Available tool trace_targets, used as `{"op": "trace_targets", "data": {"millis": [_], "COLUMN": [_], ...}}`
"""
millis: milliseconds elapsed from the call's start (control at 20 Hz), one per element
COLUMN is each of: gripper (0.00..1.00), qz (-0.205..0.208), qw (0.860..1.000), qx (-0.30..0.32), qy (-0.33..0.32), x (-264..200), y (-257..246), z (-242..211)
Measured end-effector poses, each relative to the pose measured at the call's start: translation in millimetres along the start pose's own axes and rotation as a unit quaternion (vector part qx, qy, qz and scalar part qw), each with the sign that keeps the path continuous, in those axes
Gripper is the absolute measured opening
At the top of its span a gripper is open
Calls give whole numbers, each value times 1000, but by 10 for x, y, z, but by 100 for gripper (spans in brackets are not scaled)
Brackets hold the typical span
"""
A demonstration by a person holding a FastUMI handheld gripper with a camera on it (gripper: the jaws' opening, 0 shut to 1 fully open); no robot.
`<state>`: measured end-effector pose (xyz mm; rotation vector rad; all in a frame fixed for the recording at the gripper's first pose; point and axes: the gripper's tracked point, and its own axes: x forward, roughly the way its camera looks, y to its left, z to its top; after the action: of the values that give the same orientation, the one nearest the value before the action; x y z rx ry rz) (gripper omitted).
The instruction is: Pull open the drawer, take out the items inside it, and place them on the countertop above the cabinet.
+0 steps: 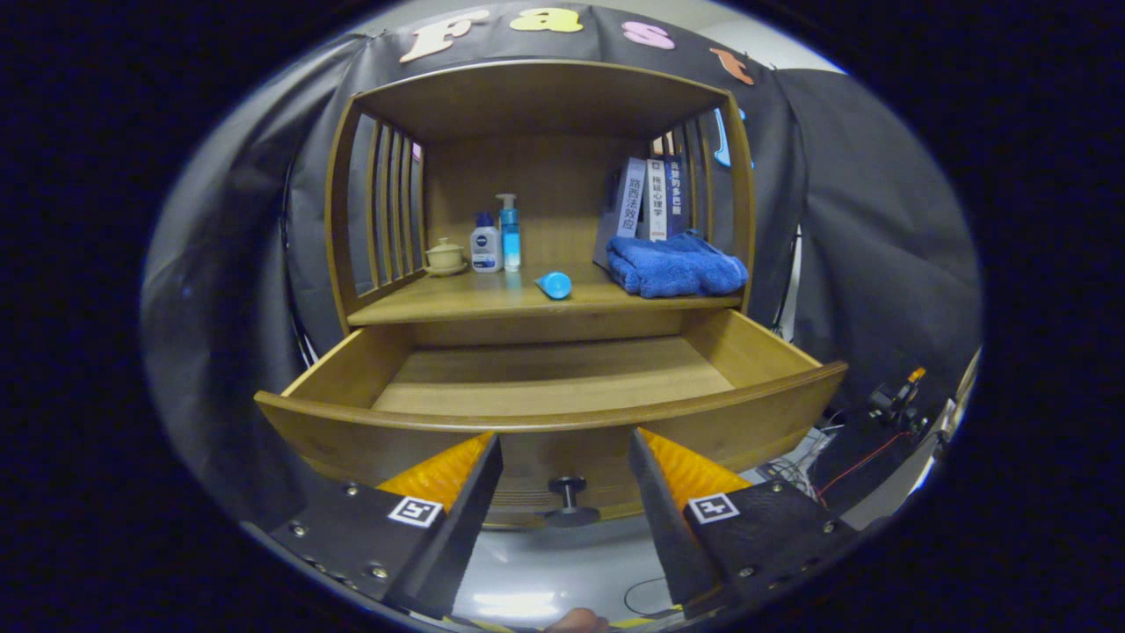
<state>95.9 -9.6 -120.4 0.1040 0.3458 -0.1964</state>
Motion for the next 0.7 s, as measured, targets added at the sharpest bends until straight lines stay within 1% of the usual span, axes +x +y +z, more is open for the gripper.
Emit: {"op": "trace_targets", "data": {"millis": [50, 100, 400, 600, 650, 700], "gripper": [87, 87, 88, 88, 88, 88], "qz": [20, 26, 33, 42, 42, 43], "qw": [1000, 1000, 999, 998, 998, 998], "qx": [7, 8, 4, 1, -6, 0], "qy": [-5, -11, -33, -50, -36, -51], "x": [11, 21, 81, 214, 268, 310], "y": [59, 86, 25, -4, -8, -14], "z": [-26, 0, 27, 202, 146, 234]}}
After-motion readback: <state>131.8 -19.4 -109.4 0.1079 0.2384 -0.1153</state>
